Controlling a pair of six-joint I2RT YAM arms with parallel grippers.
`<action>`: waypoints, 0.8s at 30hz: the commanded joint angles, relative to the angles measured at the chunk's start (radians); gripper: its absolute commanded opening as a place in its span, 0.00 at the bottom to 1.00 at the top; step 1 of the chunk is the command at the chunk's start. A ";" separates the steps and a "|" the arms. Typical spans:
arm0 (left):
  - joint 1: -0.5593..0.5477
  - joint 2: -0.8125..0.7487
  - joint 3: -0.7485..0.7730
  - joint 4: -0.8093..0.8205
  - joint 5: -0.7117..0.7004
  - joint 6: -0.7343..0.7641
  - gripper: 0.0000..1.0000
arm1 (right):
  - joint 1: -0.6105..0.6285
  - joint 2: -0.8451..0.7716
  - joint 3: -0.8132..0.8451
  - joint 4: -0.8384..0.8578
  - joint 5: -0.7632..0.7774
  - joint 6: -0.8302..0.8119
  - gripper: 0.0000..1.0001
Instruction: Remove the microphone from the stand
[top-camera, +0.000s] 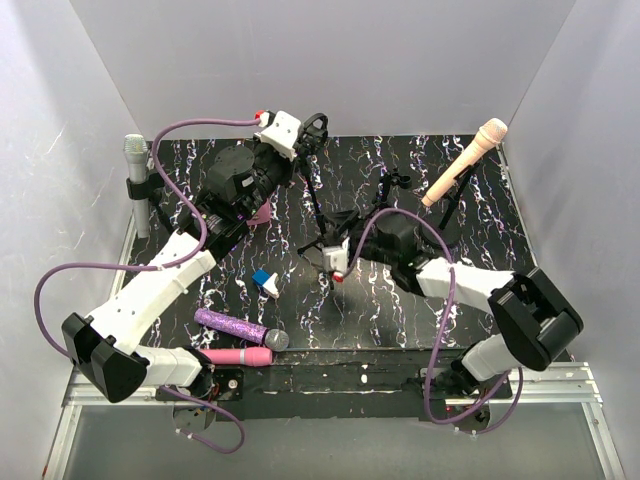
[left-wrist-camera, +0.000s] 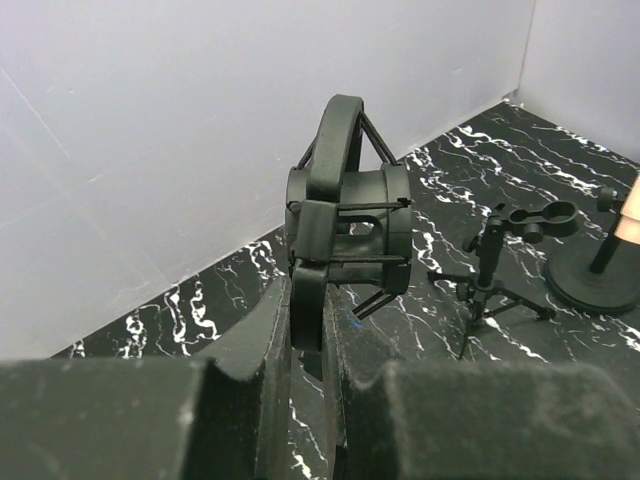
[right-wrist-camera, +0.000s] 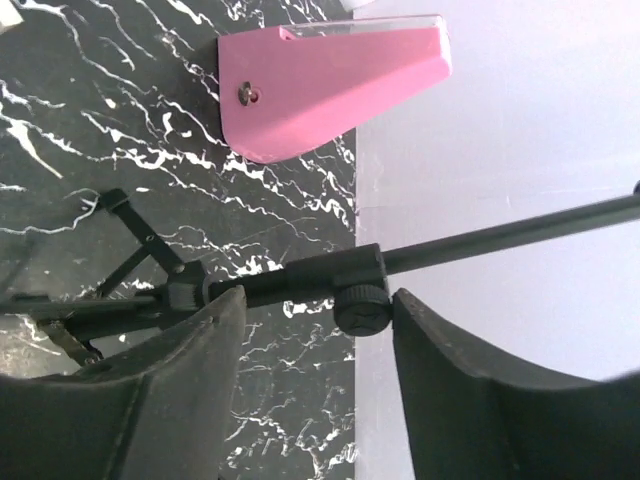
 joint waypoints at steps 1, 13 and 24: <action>-0.003 -0.013 -0.002 -0.060 -0.001 -0.010 0.00 | 0.018 -0.117 -0.052 0.134 0.010 -0.079 0.69; -0.003 -0.013 -0.012 -0.047 0.011 -0.029 0.00 | -0.040 -0.205 0.360 -0.790 -0.092 1.033 0.76; -0.001 -0.014 -0.018 -0.052 0.025 -0.032 0.00 | -0.125 0.024 0.515 -0.749 -0.033 1.623 0.67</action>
